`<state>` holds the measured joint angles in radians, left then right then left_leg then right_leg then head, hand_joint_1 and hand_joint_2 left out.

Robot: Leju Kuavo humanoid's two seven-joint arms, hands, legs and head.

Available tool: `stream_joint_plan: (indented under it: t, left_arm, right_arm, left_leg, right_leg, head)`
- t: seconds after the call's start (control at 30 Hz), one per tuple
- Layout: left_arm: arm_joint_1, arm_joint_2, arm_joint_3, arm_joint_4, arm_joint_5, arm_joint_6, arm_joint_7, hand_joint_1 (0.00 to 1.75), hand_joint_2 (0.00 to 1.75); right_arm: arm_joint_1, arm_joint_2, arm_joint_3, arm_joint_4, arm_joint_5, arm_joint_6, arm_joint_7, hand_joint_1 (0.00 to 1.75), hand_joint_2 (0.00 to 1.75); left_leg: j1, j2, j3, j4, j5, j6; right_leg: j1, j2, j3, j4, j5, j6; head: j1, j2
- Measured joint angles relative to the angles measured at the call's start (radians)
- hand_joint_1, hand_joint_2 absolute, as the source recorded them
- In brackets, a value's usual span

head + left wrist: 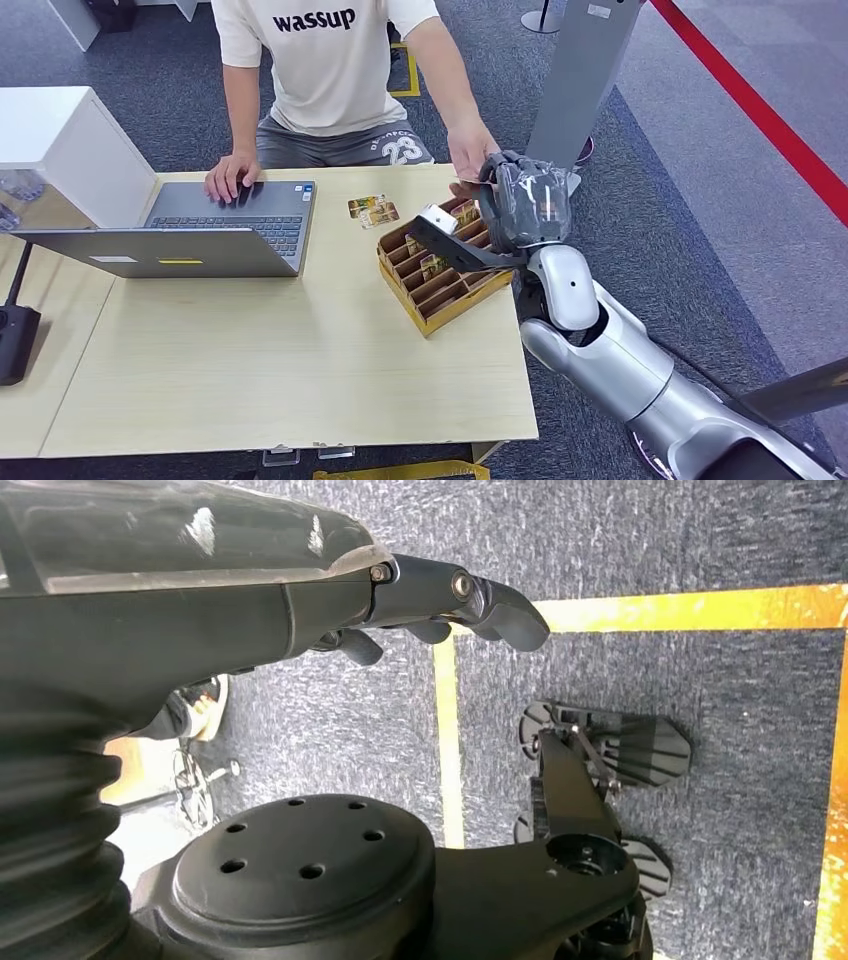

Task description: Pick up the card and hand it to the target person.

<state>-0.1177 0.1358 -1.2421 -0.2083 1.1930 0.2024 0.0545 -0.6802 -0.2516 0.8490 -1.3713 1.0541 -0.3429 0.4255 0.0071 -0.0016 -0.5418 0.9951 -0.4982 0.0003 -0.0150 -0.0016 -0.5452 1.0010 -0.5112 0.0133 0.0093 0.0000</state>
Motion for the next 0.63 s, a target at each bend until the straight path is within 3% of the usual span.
stream_joint_plan:
  t: [0.17, 0.3, 0.37, 0.5, 0.63]
  left_arm:
    - [-0.002, 0.000, 0.000, 0.000, 0.000, -0.014, 0.013, 0.00, 1.75]
    - [-0.002, 0.000, -0.001, 0.000, -0.001, -0.049, 0.017, 0.00, 1.75]
    - [-0.002, 0.000, -0.001, 0.000, -0.003, -0.058, 0.017, 0.00, 1.75]
    - [-0.003, 0.000, -0.002, 0.000, -0.003, -0.052, 0.016, 0.00, 0.00]
    - [-0.003, -0.001, -0.002, 0.000, -0.003, -0.042, 0.016, 0.00, 0.00]
  right_arm:
    - [0.035, 0.007, -0.007, -0.033, 0.007, -0.049, -0.049, 1.40, 1.75]
    - [0.058, 0.014, -0.011, -0.036, 0.003, -0.094, -0.088, 0.02, 1.75]
    - [0.070, 0.019, -0.013, -0.036, -0.001, -0.125, -0.109, 0.00, 1.75]
    - [0.095, 0.027, -0.018, -0.036, -0.037, -0.182, -0.149, 0.00, 1.75]
    - [0.117, 0.033, -0.022, -0.036, -0.110, -0.222, -0.187, 0.00, 1.75]
  left_leg:
    - [0.000, 0.000, -0.001, 0.000, 0.000, 0.000]
    - [0.000, 0.000, -0.001, 0.000, 0.000, 0.000]
    - [0.000, 0.000, -0.001, 0.000, 0.000, 0.000]
    - [0.000, 0.000, -0.001, 0.000, 0.000, 0.000]
    - [0.000, 0.000, -0.001, 0.000, 0.000, 0.000]
  right_leg:
    - [0.000, 0.000, 0.000, 0.000, 0.000, 0.000]
    - [0.000, -0.001, 0.000, 0.000, 0.000, 0.000]
    - [0.000, -0.001, -0.001, 0.000, 0.000, 0.000]
    - [0.000, 0.000, -0.001, 0.000, 0.000, 0.000]
    - [0.000, 0.000, 0.000, 0.000, 0.000, 0.000]
  head:
    - [0.001, 0.000]
    - [0.001, 0.000]
    - [0.001, 0.000]
    - [0.000, 0.000]
    - [0.000, 0.000]
